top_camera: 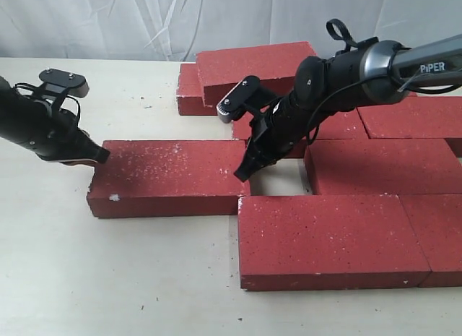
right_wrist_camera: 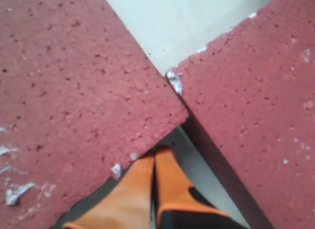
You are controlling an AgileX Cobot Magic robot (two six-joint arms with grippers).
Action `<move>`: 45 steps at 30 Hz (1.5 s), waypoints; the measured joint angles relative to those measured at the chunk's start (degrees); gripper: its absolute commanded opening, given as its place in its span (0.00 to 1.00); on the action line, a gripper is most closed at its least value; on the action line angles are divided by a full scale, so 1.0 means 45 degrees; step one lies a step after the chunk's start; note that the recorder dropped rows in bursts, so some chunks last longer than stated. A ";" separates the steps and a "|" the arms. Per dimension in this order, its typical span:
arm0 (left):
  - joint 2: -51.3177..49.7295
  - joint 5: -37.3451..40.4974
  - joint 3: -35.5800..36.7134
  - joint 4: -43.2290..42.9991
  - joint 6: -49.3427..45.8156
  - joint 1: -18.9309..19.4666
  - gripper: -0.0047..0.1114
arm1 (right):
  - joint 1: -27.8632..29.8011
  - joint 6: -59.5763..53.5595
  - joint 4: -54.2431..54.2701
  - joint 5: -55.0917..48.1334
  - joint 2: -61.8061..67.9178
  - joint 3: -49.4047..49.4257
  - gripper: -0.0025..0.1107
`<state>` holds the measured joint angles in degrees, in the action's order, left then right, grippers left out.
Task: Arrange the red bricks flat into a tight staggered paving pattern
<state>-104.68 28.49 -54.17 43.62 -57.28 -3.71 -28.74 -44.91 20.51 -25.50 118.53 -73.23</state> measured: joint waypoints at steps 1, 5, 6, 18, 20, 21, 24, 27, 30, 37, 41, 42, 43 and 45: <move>0.0000 0.0116 0.0000 0.0000 -0.0034 -0.0018 0.04 | 0.0000 0.0000 -0.0262 -0.0058 0.0000 0.0000 0.01; 0.0000 0.0231 0.0000 0.0024 -0.0113 -0.0077 0.04 | 0.0000 0.0023 -0.0875 -0.0215 -0.0026 0.0000 0.01; 0.0000 0.0231 0.0000 0.0024 -0.0113 -0.0077 0.04 | 0.0000 0.0048 -0.0981 -0.0215 -0.0046 0.0000 0.01; 0.0000 0.0379 0.0000 0.0314 -0.0183 -0.0103 0.04 | 0.1150 0.3677 -0.3985 -0.2270 -0.1656 0.0000 0.01; 0.0000 0.0379 0.0000 0.0462 -0.0183 -0.0103 0.04 | 0.1150 0.3705 -0.3621 -0.2476 -0.2157 0.0000 0.01; 0.0000 0.0379 0.0000 0.0547 -0.0183 -0.0103 0.04 | 0.1150 0.3705 -0.3372 -0.2521 -0.2395 0.0000 0.01; 0.0000 0.0379 0.0000 0.0658 -0.0183 -0.0180 0.04 | 0.1150 0.3698 -0.2911 -0.2604 -0.2703 0.0000 0.01; -0.0179 0.0267 0.0000 0.0766 -0.0183 -0.0484 0.04 | 0.1150 0.3698 -0.2814 -0.2684 -0.2703 0.0000 0.01; -0.0361 0.0139 0.0000 0.0774 -0.0183 -0.0817 0.04 | 0.1150 0.3698 -0.2814 -0.2710 -0.2703 0.0000 0.01; -0.0389 -0.0283 0.0000 0.1093 -0.0306 -0.1155 0.04 | 0.1150 0.3698 -0.2781 -0.2710 -0.2703 0.0000 0.01; -0.0389 -0.0462 0.0000 0.1348 -0.0514 -0.1353 0.04 | 0.1150 0.3698 -0.2754 -0.2710 -0.2703 0.0000 0.01; -0.0389 -0.0510 0.0000 0.1465 -0.0647 -0.1401 0.04 | 0.1150 0.3698 -0.2727 -0.2710 -0.2703 0.0000 0.01; -0.0389 -0.0574 0.0000 0.1620 -0.0766 -0.1470 0.04 | 0.1150 0.3698 -0.2727 -0.2710 -0.2703 0.0000 0.01; -0.0389 -0.0588 0.0000 0.1948 -0.1103 -0.1593 0.04 | 0.1150 0.3675 -0.2727 -0.2710 -0.2703 0.0000 0.01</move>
<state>-106.43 25.84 -54.17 52.39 -62.25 -10.87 -23.57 -28.37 8.24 -37.69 106.37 -73.23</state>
